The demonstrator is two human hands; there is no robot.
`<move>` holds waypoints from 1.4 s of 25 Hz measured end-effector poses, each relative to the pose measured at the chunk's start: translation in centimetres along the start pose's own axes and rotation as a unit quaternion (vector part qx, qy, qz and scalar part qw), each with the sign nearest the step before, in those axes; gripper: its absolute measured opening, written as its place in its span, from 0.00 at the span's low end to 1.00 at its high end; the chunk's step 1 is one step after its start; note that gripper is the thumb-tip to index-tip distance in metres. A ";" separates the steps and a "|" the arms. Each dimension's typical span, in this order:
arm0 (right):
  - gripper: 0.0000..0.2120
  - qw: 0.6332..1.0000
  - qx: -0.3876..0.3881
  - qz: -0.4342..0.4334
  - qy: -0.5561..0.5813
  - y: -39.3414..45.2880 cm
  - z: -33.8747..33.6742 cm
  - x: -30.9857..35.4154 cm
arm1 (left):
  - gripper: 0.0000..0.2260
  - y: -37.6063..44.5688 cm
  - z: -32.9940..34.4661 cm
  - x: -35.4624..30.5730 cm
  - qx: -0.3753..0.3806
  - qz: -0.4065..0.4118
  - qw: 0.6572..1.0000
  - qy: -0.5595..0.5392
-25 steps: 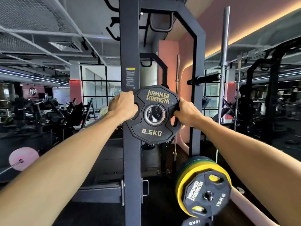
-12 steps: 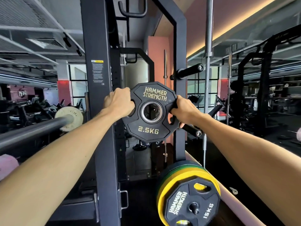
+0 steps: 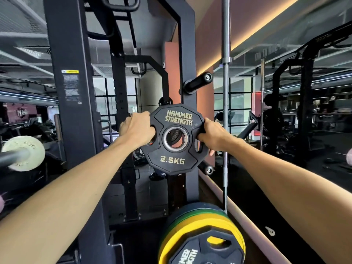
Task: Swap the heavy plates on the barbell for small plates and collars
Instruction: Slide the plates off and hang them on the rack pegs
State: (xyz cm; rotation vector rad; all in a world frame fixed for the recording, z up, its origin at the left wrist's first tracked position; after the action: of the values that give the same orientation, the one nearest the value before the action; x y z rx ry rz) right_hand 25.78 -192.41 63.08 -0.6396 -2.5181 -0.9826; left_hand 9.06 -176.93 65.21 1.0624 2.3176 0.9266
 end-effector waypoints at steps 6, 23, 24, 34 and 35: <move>0.10 0.999 0.022 -0.036 0.004 2.5 -4.3 -6.8 | 0.12 1.2 2.1 -7.5 0.002 -0.038 0.999 0.001; 0.09 0.990 -0.071 -0.120 0.009 14.4 -17.3 -5.4 | 0.10 14.9 -5.2 -14.9 -0.124 -0.039 0.990 0.046; 0.08 0.990 -0.068 -0.121 0.018 15.2 -17.5 -5.4 | 0.11 15.8 -5.2 -14.8 -0.127 -0.036 0.990 0.044; 0.05 0.991 -0.065 -0.112 0.014 23.7 -15.1 -7.7 | 0.05 23.2 0.5 -13.3 -0.108 -0.031 0.993 0.019; 0.05 0.991 -0.071 -0.114 0.019 24.8 -14.3 -8.4 | 0.05 24.0 1.5 -13.1 -0.115 -0.027 0.993 0.019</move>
State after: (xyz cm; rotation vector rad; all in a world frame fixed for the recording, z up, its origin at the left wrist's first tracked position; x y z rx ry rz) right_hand 48.27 -188.54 82.35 -0.3728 -2.5448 -1.2490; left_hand 29.95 -174.95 82.78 0.8901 2.1928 1.1685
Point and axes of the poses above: each hand's wrist, its own y-axis towards the middle knuckle, its own z-axis out of the palm, x = y × z, the point moved 1 cm from there along y, towards the middle knuckle, and after that the axes turned 5 degrees about y, right-handed, at the moved point
